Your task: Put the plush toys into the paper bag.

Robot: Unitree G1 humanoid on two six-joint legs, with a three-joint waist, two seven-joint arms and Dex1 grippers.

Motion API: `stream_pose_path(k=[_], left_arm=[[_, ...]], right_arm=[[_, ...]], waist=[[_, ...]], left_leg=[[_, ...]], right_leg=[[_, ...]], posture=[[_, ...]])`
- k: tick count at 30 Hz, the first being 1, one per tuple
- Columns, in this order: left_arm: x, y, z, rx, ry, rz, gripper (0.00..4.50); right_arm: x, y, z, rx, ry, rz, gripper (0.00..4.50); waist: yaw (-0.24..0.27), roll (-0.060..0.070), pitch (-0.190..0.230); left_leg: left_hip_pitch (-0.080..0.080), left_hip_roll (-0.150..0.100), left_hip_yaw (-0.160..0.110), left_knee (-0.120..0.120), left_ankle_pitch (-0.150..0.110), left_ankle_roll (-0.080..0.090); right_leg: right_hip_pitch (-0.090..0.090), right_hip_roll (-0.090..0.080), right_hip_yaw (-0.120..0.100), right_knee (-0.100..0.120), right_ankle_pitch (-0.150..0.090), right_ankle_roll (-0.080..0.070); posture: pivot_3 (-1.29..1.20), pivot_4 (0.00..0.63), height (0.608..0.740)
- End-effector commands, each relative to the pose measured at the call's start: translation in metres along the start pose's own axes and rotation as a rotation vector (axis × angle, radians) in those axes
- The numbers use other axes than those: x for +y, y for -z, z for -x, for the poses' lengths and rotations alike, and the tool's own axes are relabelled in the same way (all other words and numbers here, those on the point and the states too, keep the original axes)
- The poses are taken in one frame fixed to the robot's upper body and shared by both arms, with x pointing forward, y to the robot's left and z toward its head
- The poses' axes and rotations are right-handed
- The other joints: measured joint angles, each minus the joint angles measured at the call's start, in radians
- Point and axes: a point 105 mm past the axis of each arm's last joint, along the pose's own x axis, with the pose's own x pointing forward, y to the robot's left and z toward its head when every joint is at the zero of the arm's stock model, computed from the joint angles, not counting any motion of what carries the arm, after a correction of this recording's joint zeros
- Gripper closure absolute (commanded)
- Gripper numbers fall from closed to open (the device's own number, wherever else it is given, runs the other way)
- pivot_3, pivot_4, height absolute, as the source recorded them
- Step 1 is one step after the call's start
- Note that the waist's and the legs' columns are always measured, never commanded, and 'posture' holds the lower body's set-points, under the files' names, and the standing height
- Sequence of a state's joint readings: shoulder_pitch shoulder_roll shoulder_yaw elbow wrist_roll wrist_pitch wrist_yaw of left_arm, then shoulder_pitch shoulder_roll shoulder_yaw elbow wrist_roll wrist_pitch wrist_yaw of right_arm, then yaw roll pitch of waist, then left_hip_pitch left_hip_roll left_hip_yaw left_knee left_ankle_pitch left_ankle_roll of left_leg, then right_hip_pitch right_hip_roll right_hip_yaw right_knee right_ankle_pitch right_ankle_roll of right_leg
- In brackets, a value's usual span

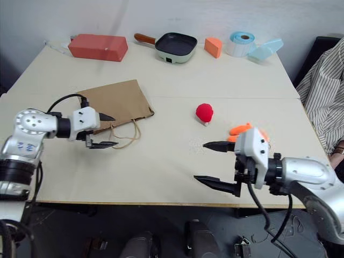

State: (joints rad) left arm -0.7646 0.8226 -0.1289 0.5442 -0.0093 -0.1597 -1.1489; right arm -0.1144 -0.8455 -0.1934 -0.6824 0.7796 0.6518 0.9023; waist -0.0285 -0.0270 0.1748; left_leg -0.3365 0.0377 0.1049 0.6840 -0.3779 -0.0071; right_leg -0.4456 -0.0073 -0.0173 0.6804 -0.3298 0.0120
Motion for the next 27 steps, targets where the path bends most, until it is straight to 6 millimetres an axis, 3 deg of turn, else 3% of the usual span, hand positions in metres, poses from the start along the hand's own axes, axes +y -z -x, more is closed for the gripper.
stream_pose_path(k=[1,10,12,16,19,22,27], left_arm=[[0.006,0.003,-0.004,0.014,-0.003,-0.042,0.93],[0.0,0.002,-0.015,-0.03,0.087,0.019,3.81],[-0.002,-0.013,-0.017,-0.107,0.118,0.09,4.4],[-0.006,-0.075,-0.017,-0.351,0.198,0.269,4.49],[-0.012,-0.119,-0.012,-0.491,0.257,0.408,4.5],[-0.02,-0.148,-0.005,-0.592,0.289,0.497,4.5],[-0.034,-0.159,-0.009,-0.645,0.291,0.513,4.5]], right_arm=[[0.004,-0.006,-0.005,-0.026,0.011,0.055,0.0],[-0.006,0.001,0.003,-0.025,0.107,0.032,0.0],[-0.007,0.003,0.006,-0.027,0.125,0.019,0.0],[-0.011,0.004,0.006,-0.055,0.165,-0.012,0.0],[-0.017,-0.001,0.001,-0.095,0.19,-0.008,0.61],[-0.024,-0.008,-0.011,-0.133,0.19,0.005,1.69],[-0.041,-0.005,-0.045,-0.137,0.19,0.019,3.45]], waist=[[-0.003,0.0,0.0],[0.0,0.0,0.0],[0.001,0.0,0.0],[0.001,-0.001,0.0],[-0.005,0.0,0.0],[-0.013,0.0,0.0],[-0.026,0.0,0.0]], left_leg=[[0.0,0.0,0.0,0.0,0.0,0.0],[0.0,0.0,0.0,0.0,0.0,0.0],[0.0,0.0,0.0,0.0,0.0,0.0],[-0.001,0.0,-0.001,0.001,0.0,0.0],[-0.001,0.0,-0.002,0.001,0.0,0.0],[0.001,0.0,-0.001,0.001,0.001,-0.001],[0.002,0.0,-0.001,0.002,0.002,-0.003]], right_leg=[[0.0,0.0,0.0,0.0,0.0,0.0],[0.0,0.0,0.0,0.001,0.0,0.0],[0.0,0.0,0.0,0.001,0.0,0.0],[0.0,0.0,-0.001,0.002,0.0,0.0],[0.0,0.0,0.0,0.002,0.0,0.0],[0.0,0.0,0.001,0.004,0.0,0.0],[0.0,0.001,0.002,0.008,0.0,0.0]], posture=[[0.0,0.15,0.74],[0.0,0.15,0.74],[0.0,0.15,0.74],[0.0,0.15,0.74],[0.0,0.15,0.74],[0.0,0.15,0.74],[0.0,0.15,0.74]])
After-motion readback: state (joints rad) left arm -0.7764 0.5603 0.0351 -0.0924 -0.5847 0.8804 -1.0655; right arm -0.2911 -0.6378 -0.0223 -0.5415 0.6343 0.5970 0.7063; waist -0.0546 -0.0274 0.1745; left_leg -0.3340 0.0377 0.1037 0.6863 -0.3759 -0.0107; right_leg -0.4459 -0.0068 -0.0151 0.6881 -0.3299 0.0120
